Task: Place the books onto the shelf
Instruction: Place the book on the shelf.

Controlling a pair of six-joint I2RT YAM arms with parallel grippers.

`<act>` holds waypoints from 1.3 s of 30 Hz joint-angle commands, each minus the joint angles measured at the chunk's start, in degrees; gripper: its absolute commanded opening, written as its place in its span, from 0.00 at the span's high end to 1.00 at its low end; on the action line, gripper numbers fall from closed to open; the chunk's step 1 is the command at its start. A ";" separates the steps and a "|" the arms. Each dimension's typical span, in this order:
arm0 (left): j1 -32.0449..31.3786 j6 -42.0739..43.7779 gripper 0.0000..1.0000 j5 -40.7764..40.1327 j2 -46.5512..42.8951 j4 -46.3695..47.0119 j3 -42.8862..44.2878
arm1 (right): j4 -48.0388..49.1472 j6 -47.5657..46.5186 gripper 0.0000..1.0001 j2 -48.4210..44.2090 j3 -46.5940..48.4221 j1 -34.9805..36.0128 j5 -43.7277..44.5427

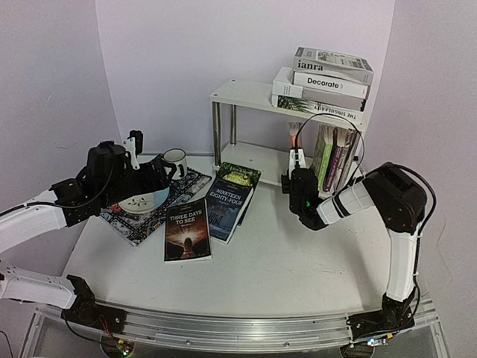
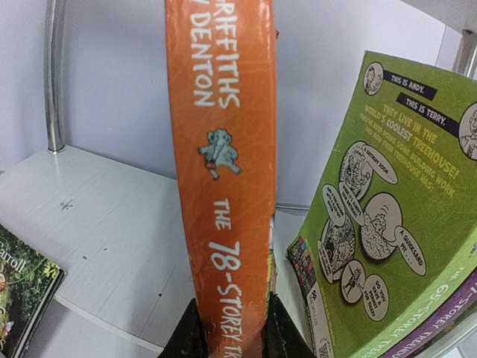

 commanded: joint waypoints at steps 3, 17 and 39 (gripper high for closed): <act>0.24 -0.30 0.21 0.62 1.41 0.16 1.73 | 17.41 9.65 1.00 0.53 1.02 -2.38 0.35; 0.21 -0.63 0.21 1.17 2.86 0.19 2.02 | 17.45 12.42 0.84 0.39 -1.03 -3.55 0.42; 0.23 -0.61 0.21 1.53 3.52 0.20 2.08 | 17.41 10.96 0.81 0.52 -0.09 -3.55 0.97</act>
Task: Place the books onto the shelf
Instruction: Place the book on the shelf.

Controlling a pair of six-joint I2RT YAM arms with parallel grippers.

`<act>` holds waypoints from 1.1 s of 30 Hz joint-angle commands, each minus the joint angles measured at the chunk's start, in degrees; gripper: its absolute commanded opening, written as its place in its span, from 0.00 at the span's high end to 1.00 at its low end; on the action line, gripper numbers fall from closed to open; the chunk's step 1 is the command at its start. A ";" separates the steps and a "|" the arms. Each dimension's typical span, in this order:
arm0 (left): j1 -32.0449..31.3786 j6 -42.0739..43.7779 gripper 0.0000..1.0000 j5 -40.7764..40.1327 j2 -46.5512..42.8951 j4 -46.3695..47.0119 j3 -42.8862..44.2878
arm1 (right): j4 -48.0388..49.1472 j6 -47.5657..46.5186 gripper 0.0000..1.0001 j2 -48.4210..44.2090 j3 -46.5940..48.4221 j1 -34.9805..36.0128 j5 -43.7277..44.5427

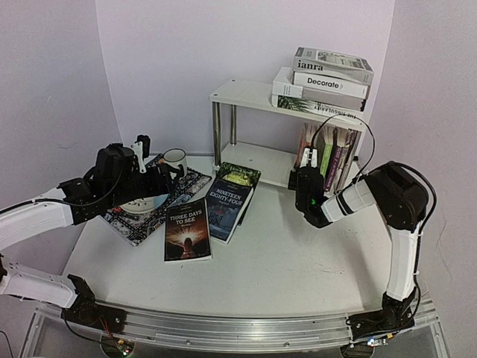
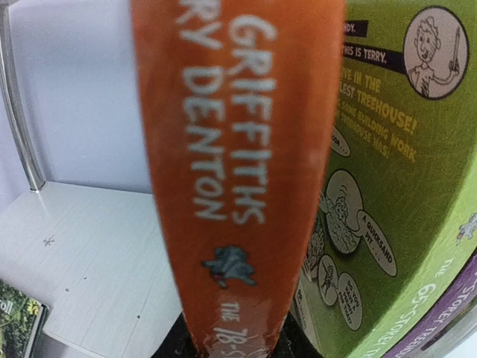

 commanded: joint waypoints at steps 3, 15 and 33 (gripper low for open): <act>0.19 -0.29 0.21 0.40 0.37 0.27 2.07 | 16.82 -0.86 0.87 0.58 1.37 -0.19 2.07; 0.25 0.14 0.21 0.39 0.40 0.13 2.33 | 16.72 -1.73 0.90 2.42 4.65 -1.02 3.19; 0.21 -0.17 0.21 0.85 1.24 0.16 2.78 | 16.69 -0.93 0.87 2.08 3.91 -3.01 4.33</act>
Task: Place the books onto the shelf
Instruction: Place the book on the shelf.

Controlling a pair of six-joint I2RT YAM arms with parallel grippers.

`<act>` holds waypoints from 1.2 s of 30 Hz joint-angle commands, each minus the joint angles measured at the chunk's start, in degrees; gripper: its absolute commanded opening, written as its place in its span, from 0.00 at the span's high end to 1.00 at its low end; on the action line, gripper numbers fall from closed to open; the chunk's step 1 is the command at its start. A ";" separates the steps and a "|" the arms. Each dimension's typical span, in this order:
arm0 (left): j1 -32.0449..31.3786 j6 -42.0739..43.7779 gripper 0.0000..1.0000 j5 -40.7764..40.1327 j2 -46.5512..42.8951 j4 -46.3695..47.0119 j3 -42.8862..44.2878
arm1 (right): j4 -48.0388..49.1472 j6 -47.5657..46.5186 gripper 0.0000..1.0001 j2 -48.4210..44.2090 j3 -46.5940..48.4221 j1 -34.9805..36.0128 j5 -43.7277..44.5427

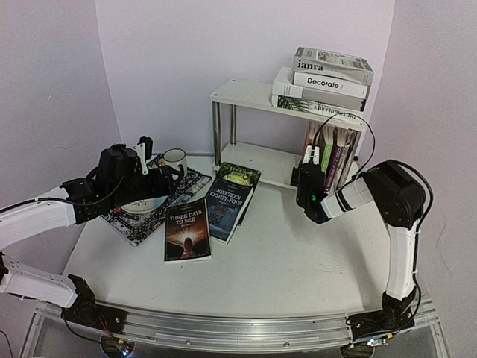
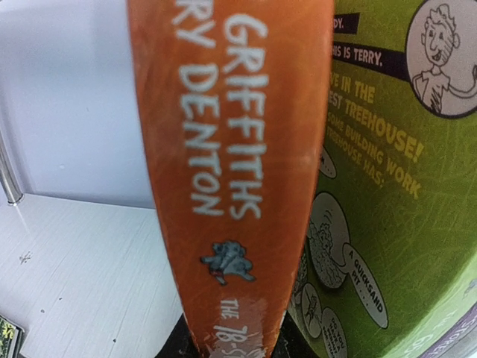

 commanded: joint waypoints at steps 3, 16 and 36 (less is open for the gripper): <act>0.21 -0.25 0.21 0.37 0.17 0.18 2.75 | 16.75 -0.39 0.87 -0.13 1.01 -0.88 3.69; 0.23 -0.30 0.21 0.46 0.29 0.25 2.56 | 16.78 -0.47 0.85 -1.25 -0.26 -1.41 4.21; 0.21 -1.30 0.21 0.92 1.32 0.23 3.07 | 16.83 -1.11 0.88 -2.51 -2.67 -2.87 -0.27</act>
